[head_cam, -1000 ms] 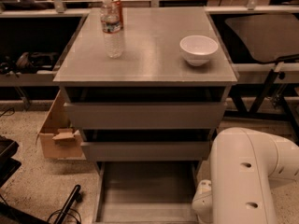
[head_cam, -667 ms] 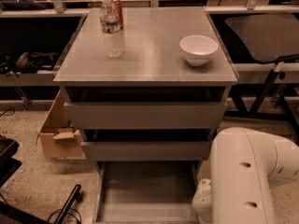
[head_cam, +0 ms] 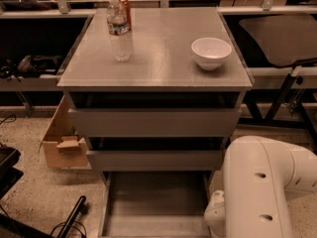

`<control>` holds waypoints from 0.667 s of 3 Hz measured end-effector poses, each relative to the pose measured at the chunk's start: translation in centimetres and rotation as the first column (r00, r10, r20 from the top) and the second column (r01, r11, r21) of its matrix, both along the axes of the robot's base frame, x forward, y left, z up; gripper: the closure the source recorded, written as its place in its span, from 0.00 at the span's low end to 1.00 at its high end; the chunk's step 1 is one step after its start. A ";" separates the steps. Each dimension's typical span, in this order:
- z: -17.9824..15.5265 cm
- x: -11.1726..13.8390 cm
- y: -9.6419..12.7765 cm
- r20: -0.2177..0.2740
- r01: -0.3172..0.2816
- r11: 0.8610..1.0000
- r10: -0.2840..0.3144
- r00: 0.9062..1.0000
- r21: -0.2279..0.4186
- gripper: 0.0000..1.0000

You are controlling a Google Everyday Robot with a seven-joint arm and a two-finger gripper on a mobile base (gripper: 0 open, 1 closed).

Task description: Open bottom drawer

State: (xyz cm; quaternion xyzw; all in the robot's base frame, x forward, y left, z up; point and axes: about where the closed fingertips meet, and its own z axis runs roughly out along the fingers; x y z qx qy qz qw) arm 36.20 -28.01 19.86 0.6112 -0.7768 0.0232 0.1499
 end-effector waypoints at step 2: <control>0.0 0.2 0.0 0.000 0.000 1.000 0.000 1.000 0.000 0.76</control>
Offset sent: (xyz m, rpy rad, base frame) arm 0.0022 0.0002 0.0000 0.0000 0.0001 0.0000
